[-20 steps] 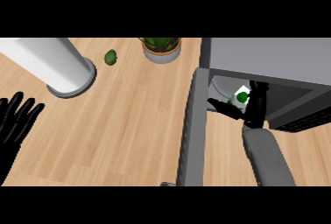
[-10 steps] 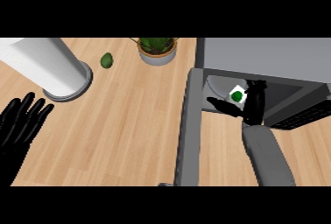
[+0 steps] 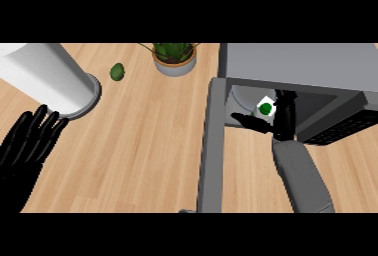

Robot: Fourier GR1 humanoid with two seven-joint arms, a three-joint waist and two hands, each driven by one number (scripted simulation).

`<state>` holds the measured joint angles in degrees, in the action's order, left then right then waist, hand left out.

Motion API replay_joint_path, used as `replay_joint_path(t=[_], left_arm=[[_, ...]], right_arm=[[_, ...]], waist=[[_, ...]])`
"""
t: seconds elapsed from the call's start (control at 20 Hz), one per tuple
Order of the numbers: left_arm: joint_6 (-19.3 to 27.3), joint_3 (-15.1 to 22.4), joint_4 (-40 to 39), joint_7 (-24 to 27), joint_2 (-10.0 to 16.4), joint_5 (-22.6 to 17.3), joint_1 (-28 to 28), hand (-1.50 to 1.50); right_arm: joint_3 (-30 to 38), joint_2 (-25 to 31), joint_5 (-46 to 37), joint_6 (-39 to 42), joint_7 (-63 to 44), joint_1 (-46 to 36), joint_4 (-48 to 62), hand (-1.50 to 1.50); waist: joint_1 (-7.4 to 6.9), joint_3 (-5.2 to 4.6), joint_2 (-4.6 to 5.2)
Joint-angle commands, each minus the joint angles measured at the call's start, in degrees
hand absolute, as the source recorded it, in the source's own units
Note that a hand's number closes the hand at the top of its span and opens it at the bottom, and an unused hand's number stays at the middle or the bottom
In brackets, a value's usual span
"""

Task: Pick up the milk, place it into the microwave and close the microwave

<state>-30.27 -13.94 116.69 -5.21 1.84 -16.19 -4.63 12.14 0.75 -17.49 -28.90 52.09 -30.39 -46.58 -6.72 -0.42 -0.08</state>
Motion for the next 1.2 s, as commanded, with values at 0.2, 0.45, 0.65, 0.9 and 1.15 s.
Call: replay_joint_path(t=[0.2, 0.45, 0.65, 0.9, 1.15], left_arm=[[-0.55, 1.63, -1.01, 0.36, -0.38, 1.79, -0.05, -1.5], [-1.02, 4.62, -3.7, 0.34, -1.81, 3.0, -0.06, -1.5], [-2.11, 5.55, -4.09, -0.61, -0.72, 3.1, 1.46, -1.5], [-7.57, 8.26, -10.22, 5.85, 0.69, 6.91, 0.99, -1.5], [-7.02, 11.72, -13.79, 7.54, 0.74, 13.67, 4.73, 1.5]], right_arm=[[4.85, 1.93, 4.78, 5.81, -13.67, -6.78, 10.44, -1.5], [4.53, 1.25, 7.45, 12.05, -10.55, -6.19, 11.77, -1.5], [4.35, 1.08, 9.47, 16.06, -11.01, -6.09, 12.24, -1.5], [5.66, 1.72, 11.63, 20.5, -9.92, -6.92, 18.64, -1.5], [2.83, -0.58, 11.36, 18.88, -8.23, -1.1, 11.57, -1.5]], waist=[[1.72, 0.48, 1.82], [2.93, 0.55, 1.87], [4.37, 0.51, 1.12], [5.7, 0.45, 0.59], [6.93, 0.41, 0.04]])
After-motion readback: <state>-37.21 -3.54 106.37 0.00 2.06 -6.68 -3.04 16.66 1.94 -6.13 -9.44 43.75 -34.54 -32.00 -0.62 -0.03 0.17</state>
